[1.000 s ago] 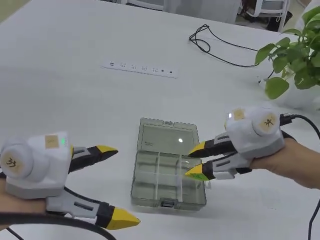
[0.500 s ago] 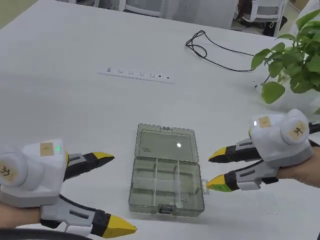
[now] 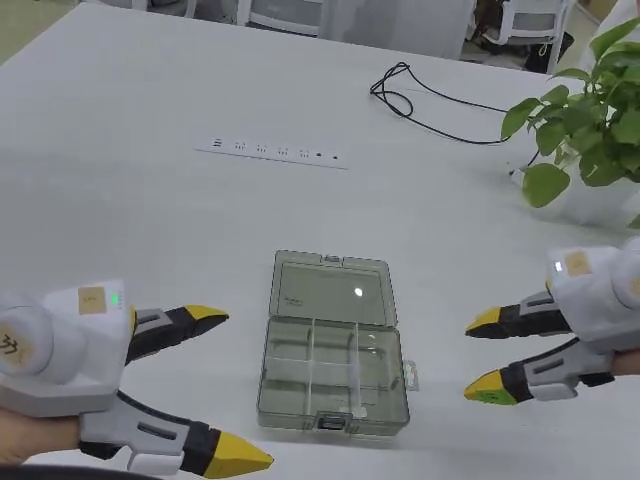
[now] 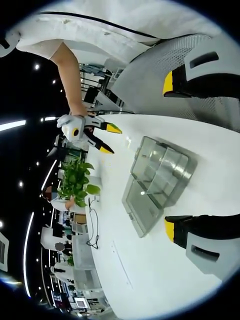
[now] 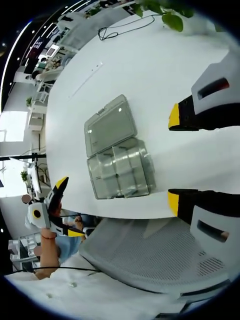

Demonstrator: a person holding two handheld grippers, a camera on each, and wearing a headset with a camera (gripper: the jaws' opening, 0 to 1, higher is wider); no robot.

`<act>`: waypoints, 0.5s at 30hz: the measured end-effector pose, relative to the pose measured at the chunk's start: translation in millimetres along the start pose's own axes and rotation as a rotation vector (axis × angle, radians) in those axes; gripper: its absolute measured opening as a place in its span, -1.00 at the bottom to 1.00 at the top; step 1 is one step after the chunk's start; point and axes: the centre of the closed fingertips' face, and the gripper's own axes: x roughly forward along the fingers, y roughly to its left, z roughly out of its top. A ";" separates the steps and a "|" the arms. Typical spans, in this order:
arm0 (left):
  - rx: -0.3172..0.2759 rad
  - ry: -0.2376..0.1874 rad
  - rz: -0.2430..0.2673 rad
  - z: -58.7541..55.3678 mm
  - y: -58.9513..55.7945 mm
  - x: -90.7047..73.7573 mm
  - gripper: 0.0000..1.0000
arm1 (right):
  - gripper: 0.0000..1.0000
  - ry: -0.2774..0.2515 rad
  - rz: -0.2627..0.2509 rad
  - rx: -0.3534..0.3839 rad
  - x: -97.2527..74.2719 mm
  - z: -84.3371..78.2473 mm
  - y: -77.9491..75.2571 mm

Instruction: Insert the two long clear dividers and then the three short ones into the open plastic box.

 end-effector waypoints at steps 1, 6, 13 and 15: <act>0.000 0.000 0.000 0.0 0.0 0.1 1.00 | -0.04 0.006 -0.001 -0.001 -1.4 -3.9 -0.9; -0.003 0.006 -0.001 -1.5 0.7 0.5 1.00 | 0.02 0.052 -0.003 0.000 -7.0 -26.5 -3.4; -0.008 0.007 0.001 -1.9 1.7 1.4 1.00 | 0.04 0.150 0.016 -0.035 -8.0 -59.1 -2.4; -0.008 0.009 0.000 -2.1 1.6 1.5 1.00 | 0.04 0.196 0.016 -0.056 -8.1 -70.6 -5.2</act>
